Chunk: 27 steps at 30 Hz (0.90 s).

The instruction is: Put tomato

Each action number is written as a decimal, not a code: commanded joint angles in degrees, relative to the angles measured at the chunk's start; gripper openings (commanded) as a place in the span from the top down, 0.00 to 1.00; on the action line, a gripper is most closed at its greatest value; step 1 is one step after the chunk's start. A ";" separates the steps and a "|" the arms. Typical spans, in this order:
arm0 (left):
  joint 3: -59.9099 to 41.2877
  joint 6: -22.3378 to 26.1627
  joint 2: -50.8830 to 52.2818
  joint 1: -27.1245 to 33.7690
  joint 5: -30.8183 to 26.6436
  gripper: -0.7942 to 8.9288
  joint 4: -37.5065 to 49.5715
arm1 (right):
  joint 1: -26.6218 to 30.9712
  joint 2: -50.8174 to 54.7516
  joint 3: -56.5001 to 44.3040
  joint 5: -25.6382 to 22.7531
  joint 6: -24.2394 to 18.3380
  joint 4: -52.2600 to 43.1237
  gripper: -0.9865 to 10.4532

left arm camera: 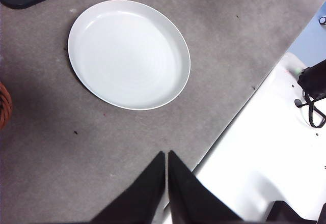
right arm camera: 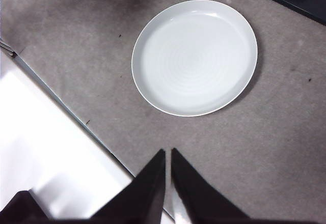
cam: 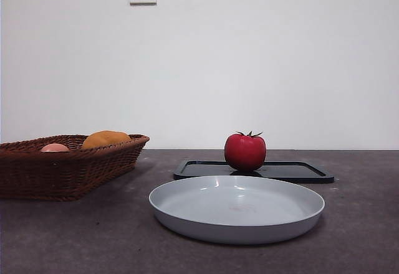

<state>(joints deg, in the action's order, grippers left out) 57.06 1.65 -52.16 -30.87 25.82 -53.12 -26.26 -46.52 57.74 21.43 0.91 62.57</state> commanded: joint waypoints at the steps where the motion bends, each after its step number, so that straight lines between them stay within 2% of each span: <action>1: 1.38 0.68 -0.42 -0.33 0.33 0.91 0.42 | -0.39 -0.17 0.33 0.20 0.35 -0.42 0.91; 12: 1.38 0.70 -0.28 -0.33 0.33 0.91 0.50 | -0.39 -0.17 0.33 0.20 0.35 -0.42 0.91; 15: 1.38 2.58 0.96 0.81 -2.01 0.91 2.75 | -0.39 -0.17 0.33 0.20 0.35 -0.42 0.91; 17: 1.25 4.22 2.54 2.86 -3.80 0.91 6.62 | -0.39 -0.17 0.33 0.17 0.35 -0.39 0.91; 21: -0.63 6.62 8.04 9.92 -5.29 0.91 20.20 | -0.39 -0.17 0.33 0.20 0.35 -0.42 0.91; 24: -4.55 9.27 13.09 16.22 -5.84 0.91 29.92 | -0.39 -0.17 0.33 0.20 0.35 -0.42 0.91; 27: -10.62 9.68 18.75 21.68 -10.08 0.91 38.40 | -0.39 -0.17 0.33 0.20 0.35 -0.42 0.91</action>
<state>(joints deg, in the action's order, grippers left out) 47.46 9.82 -33.87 -9.78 16.62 -16.71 -26.26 -46.50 57.74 21.43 0.91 62.54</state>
